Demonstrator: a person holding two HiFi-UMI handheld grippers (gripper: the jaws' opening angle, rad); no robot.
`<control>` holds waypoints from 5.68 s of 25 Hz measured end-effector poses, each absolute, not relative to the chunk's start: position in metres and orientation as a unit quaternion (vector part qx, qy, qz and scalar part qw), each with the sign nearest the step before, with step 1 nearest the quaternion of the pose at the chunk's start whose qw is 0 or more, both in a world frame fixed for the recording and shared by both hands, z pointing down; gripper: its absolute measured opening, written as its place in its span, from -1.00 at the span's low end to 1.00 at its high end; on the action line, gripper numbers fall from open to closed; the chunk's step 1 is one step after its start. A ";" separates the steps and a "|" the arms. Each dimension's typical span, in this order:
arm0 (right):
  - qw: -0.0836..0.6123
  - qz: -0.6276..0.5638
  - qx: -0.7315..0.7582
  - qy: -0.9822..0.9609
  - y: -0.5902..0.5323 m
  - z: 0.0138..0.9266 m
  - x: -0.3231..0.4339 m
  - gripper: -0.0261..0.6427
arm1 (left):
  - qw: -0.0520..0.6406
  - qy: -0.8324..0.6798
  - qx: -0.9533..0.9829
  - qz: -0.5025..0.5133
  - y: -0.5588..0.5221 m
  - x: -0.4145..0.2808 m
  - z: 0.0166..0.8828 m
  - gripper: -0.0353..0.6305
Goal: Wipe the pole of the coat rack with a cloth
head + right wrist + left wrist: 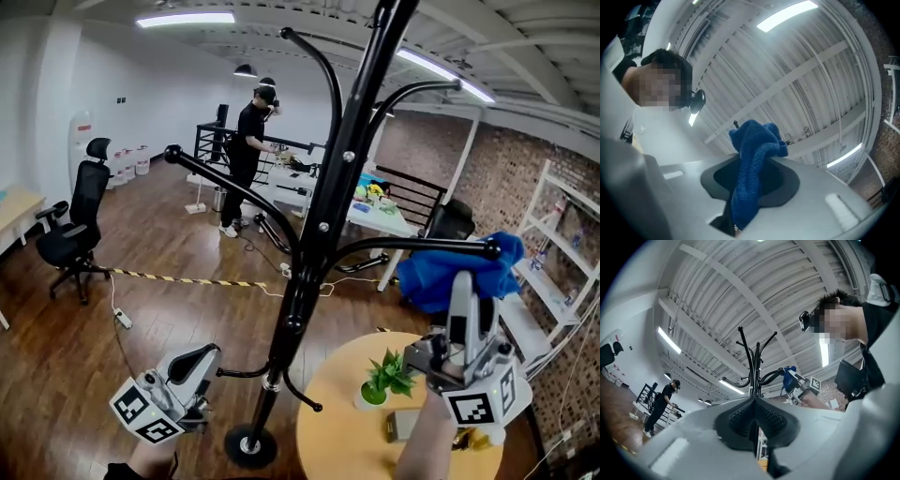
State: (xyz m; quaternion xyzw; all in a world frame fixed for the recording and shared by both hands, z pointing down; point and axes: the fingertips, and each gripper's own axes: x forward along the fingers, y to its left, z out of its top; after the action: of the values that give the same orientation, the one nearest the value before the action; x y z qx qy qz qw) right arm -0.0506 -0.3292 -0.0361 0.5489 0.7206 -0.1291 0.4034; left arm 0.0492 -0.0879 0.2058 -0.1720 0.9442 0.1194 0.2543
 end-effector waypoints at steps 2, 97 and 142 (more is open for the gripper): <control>0.402 -0.134 0.549 0.720 -0.326 -0.036 -0.051 -0.65 | 0.256 0.944 -0.171 0.120 -0.088 0.053 0.207 -0.89; 0.365 -0.148 0.539 0.744 -0.316 -0.038 -0.042 -0.66 | 0.244 0.945 -0.157 0.150 -0.066 0.069 0.233 -0.89; -0.191 0.112 0.632 0.743 -0.233 0.373 -0.064 -0.66 | 0.216 0.946 -0.180 0.160 -0.099 0.065 0.238 -0.88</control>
State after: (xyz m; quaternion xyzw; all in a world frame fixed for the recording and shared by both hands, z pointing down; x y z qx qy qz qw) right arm -0.0641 -0.2331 0.3727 0.6321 0.7427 0.1123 -0.1906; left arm 0.0651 -0.0985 0.2380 -0.1798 0.9463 0.1603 0.2157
